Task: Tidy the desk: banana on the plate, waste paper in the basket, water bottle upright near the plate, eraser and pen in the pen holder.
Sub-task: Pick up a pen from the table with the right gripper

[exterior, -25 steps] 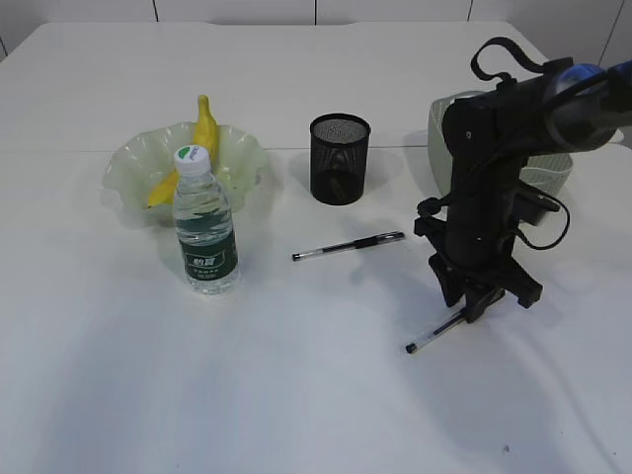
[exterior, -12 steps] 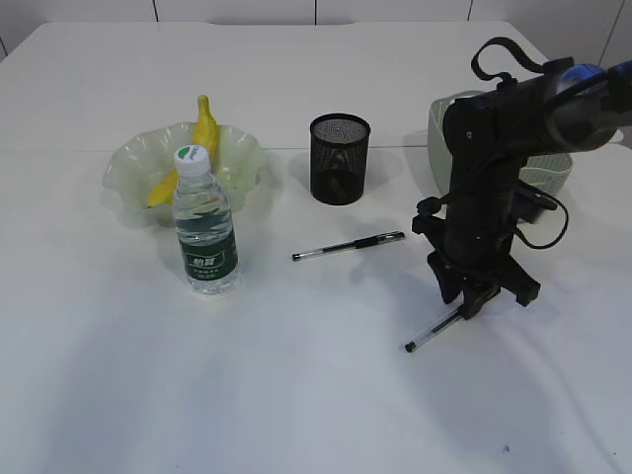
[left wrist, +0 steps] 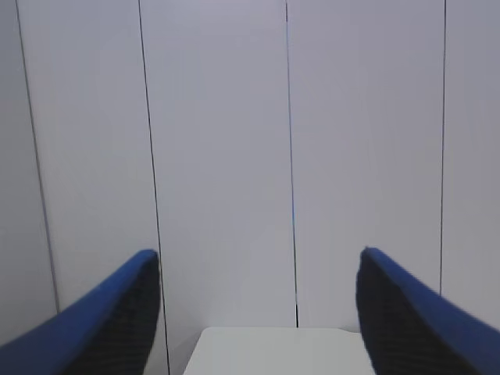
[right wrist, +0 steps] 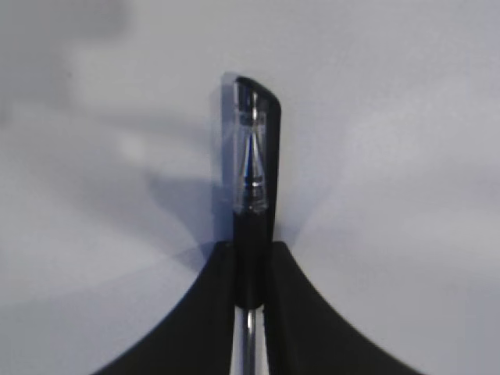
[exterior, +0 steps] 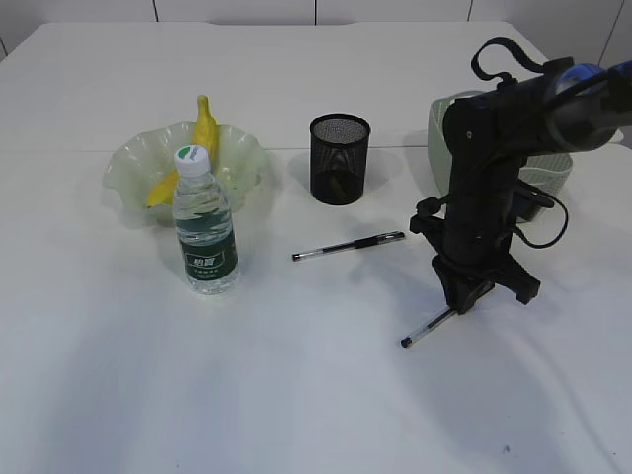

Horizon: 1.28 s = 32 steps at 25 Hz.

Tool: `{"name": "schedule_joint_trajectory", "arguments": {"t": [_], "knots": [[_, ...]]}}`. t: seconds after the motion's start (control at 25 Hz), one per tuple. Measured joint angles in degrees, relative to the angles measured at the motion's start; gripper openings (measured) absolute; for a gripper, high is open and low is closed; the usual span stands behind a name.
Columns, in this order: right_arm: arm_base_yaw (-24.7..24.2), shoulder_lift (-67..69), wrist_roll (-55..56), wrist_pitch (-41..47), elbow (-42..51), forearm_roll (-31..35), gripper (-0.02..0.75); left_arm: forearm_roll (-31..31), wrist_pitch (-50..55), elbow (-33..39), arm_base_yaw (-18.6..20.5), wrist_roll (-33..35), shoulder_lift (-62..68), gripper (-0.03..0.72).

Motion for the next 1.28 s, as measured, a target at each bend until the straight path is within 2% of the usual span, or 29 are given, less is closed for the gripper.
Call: {"name": "schedule_joint_trajectory", "arguments": {"t": [0.44, 0.88, 1.28], "knots": [[0.00, 0.00, -3.43, 0.00, 0.00, 0.00, 0.053, -0.04, 0.00, 0.00, 0.00, 0.00, 0.00, 0.552], [-0.35, 0.00, -16.25, -0.35, 0.00, 3.12, 0.053, -0.77, 0.00, 0.00, 0.00, 0.00, 0.00, 0.536], [-0.35, 0.00, -32.25, -0.69, -0.10, 5.77, 0.052, -2.34, 0.00, 0.00, 0.00, 0.00, 0.00, 0.526]]}}
